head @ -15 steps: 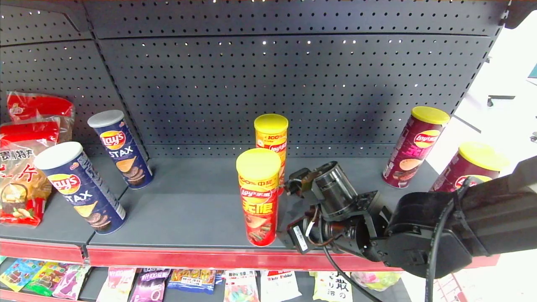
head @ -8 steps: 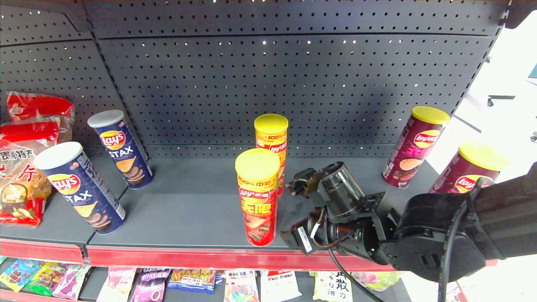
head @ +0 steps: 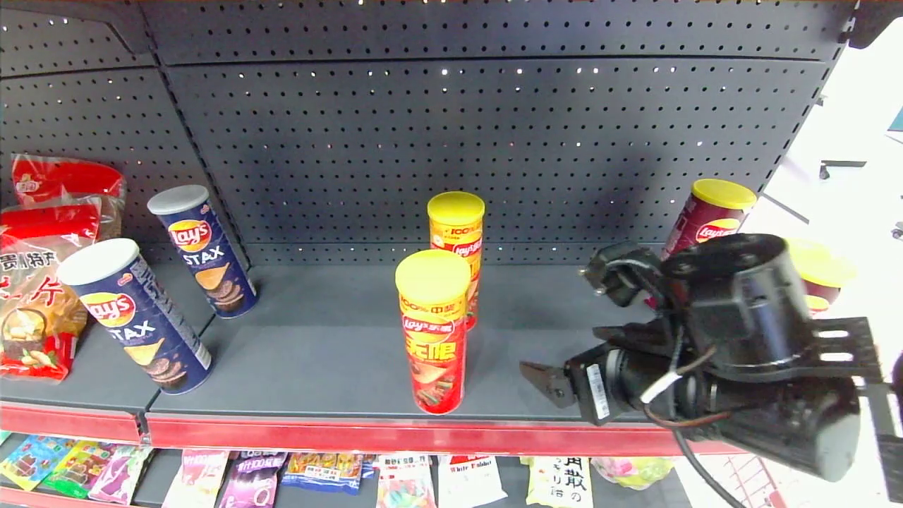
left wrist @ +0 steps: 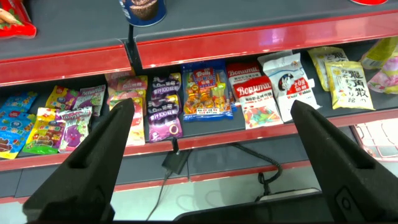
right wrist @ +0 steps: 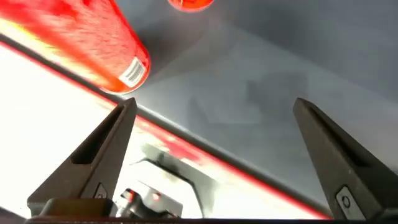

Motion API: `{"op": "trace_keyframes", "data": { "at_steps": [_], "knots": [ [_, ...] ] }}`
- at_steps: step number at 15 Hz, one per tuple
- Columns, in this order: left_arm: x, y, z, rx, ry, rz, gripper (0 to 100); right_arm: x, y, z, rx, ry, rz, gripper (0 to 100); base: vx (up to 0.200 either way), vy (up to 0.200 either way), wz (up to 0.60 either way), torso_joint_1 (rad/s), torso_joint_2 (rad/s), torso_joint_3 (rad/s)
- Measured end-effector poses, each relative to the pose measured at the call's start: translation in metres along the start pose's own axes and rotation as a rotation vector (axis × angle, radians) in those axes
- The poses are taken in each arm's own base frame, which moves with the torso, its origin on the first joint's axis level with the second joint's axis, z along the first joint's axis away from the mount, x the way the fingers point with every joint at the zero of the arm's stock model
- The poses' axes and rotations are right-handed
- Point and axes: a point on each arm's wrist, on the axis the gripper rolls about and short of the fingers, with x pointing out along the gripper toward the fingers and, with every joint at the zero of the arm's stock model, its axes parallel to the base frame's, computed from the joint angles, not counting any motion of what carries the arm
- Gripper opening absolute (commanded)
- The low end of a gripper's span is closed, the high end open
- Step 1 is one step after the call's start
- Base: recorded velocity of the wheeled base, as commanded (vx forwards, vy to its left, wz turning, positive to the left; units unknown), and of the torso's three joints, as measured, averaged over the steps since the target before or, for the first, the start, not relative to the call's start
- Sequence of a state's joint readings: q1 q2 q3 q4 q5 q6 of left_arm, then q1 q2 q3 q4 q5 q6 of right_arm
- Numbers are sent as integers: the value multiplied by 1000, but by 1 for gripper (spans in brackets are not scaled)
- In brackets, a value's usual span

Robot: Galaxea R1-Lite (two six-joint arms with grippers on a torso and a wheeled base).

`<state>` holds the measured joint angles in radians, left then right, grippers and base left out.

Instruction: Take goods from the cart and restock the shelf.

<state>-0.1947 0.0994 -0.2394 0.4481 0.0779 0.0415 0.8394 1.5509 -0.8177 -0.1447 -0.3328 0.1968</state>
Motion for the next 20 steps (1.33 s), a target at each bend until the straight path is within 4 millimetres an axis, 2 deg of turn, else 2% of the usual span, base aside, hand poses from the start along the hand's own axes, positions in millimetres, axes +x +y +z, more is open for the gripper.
{"op": "trace_keyframes", "data": {
  "at_steps": [4, 6, 8, 11, 13, 14, 17, 20],
  "knots": [
    [0, 0, 0, 6, -1, -5, 100, -81, -31, -6, 8, -182, 27, 100, 0, 0, 0, 0, 0, 0],
    [0, 0, 0, 2, -2, -20, 100, -121, -56, -23, 0, -286, -18, 100, 0, 0, 0, 0, 0, 0],
    [0, -1, 0, -30, -2, -34, 100, -147, -83, -44, 41, -318, -171, 100, 0, 0, 0, 0, 0, 0],
    [0, 0, 0, -38, -2, -20, 100, -170, -112, -79, 182, -240, -542, 100, 0, 0, 0, 0, 0, 0],
    [0, 0, 0, -38, -3, -10, 100, -184, -115, -103, 280, -195, -750, 100, 0, 0, 0, 0, 0, 0],
    [0, 0, 0, -43, -2, -3, 100, -191, -110, -117, 304, -204, -801, 100, 0, 0, 0, 0, 0, 0],
    [0, 0, 0, -79, -1, 4, 100, -197, -88, -162, 199, -263, -723, 100, 0, 0, 0, 0, 0, 0],
    [0, 0, 0, -122, -2, 6, 100, -187, -78, -206, 56, -306, -598, 100, 0, 0, 0, 0, 0, 0]
  ]
}}
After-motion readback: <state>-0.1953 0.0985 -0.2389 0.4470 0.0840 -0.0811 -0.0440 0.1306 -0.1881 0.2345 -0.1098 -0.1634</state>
